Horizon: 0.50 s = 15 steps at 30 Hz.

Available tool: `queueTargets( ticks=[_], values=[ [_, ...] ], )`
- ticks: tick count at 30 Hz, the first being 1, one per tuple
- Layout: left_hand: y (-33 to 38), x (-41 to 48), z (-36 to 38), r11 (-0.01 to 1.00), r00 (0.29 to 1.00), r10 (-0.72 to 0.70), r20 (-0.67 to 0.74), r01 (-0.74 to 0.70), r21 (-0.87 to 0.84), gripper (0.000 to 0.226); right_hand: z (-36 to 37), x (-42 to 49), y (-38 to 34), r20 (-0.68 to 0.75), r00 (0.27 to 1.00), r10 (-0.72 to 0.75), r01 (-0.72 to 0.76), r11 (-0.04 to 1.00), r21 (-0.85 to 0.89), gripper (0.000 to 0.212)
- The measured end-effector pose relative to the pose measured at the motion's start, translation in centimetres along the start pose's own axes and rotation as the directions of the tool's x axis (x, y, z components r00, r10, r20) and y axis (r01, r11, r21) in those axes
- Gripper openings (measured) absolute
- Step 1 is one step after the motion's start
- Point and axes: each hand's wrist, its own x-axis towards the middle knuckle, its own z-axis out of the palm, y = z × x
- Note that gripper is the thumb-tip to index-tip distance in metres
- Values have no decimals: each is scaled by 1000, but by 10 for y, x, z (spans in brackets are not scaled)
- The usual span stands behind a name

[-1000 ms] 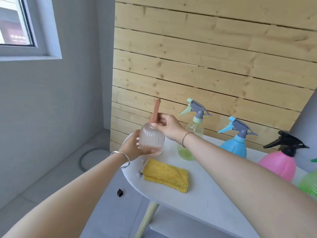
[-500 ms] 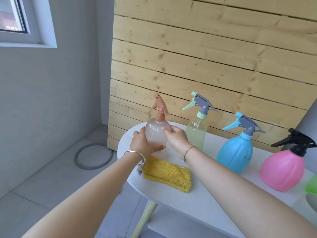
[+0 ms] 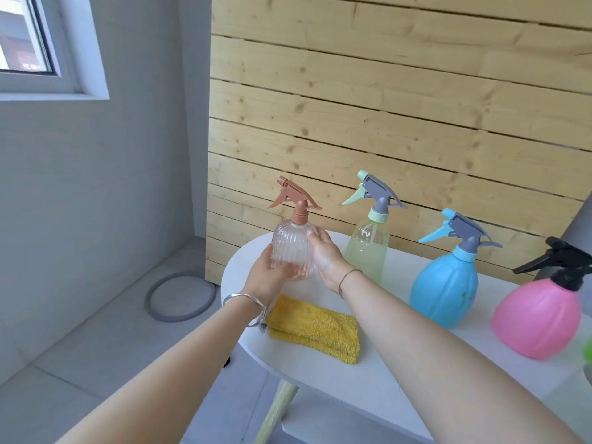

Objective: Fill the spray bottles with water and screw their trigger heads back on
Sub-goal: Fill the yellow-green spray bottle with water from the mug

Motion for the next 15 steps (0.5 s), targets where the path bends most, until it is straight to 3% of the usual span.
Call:
queueTargets(
  ticks=[3, 6, 10, 12, 15],
  values=[
    [-3, -1, 3, 1000, 1000, -6, -11, 6, -15, 39, -5, -4, -1, -14, 1000, -1, 0, 998, -60, 53],
    [-5, -6, 5, 999, 1000, 16, -7, -16, 40, 39, -13, -17, -1, -72, 983, -170, 145, 954, -262, 54],
    [-3, -8, 4, 994, 1000, 22, 6, -22, 110, 42, -30, -55, 0, -216, 824, -524, 459, 840, -289, 29],
    [-1, -10, 5, 989, 1000, 3, 20, -6, 148, 44, -45, -71, 0, -356, 731, -582, 500, 813, -299, 15],
    [-2, -12, 7, 980, 1000, -7, 12, 4, 199, 53, -67, -79, 0, -502, 658, -561, 437, 828, -352, 26]
  ],
)
